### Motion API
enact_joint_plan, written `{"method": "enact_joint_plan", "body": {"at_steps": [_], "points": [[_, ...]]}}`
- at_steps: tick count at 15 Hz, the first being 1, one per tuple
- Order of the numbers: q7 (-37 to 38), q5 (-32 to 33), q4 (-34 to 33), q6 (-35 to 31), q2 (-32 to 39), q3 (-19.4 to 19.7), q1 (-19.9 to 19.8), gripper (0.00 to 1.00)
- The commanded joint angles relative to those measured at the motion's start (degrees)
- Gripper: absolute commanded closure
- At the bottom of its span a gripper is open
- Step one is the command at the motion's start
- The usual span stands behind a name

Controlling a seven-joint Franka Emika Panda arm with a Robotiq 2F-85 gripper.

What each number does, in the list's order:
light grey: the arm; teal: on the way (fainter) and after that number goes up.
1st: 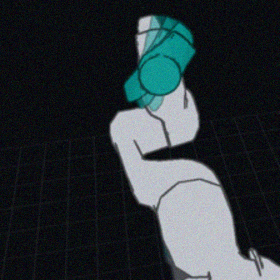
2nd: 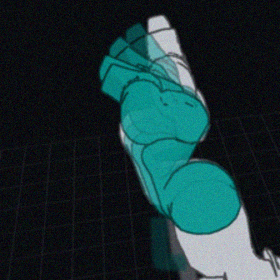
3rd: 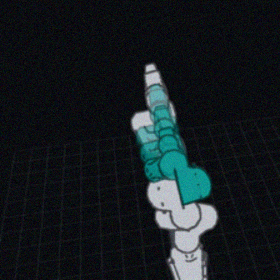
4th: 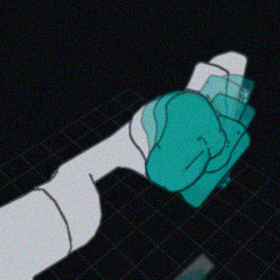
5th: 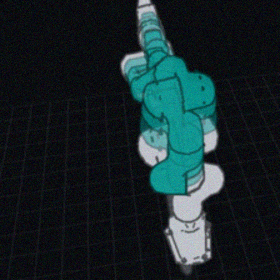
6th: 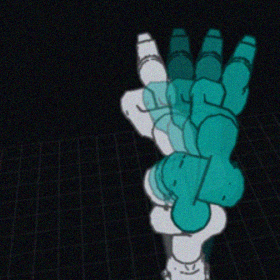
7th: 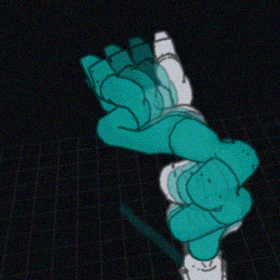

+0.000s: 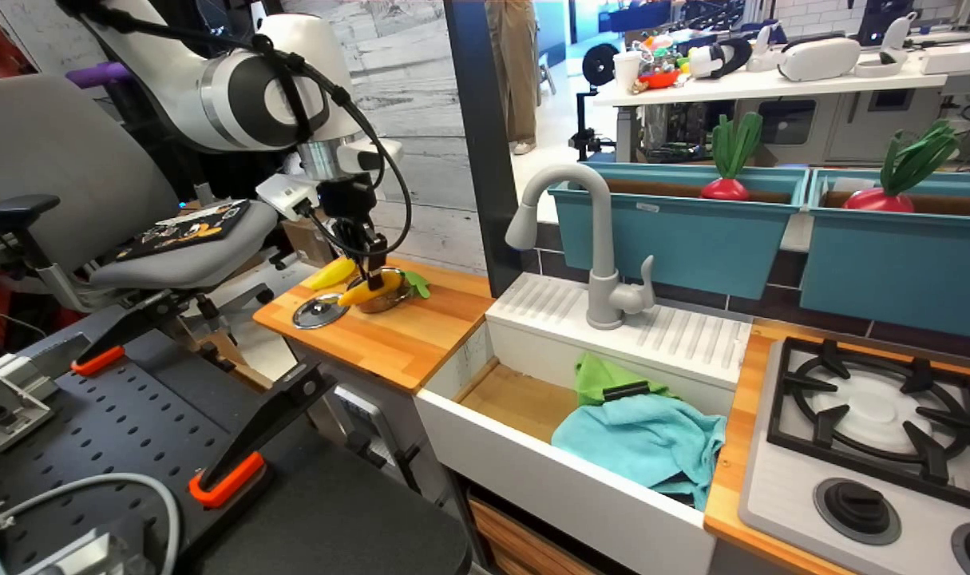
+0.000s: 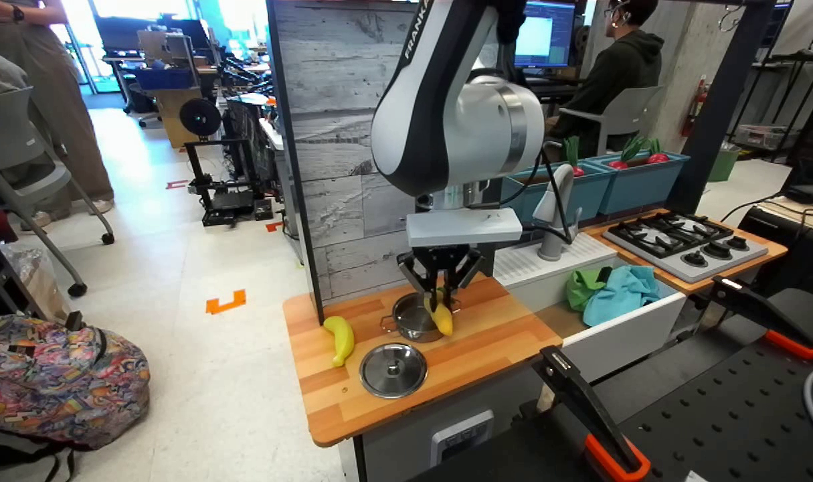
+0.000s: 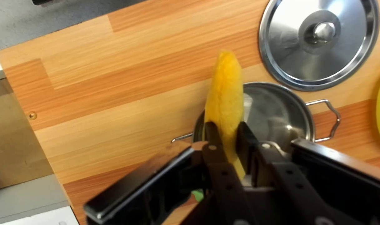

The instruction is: Pick up the carrot plush toy and put it on the counter

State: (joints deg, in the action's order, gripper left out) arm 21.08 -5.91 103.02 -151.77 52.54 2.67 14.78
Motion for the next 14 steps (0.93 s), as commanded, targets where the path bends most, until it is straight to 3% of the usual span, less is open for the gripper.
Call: {"method": "enact_joint_plan", "body": {"at_steps": [1, 8, 14], "points": [[-0.42, 0.94, 0.24, 0.71, -0.95, -0.25, 0.26, 1.0], [0.07, 1.19, 9.51, -3.99, -8.91, 0.25, 2.28, 1.0], [-0.87, 0.5, 17.44, -7.48, -15.13, 0.87, -0.11, 1.0]]}}
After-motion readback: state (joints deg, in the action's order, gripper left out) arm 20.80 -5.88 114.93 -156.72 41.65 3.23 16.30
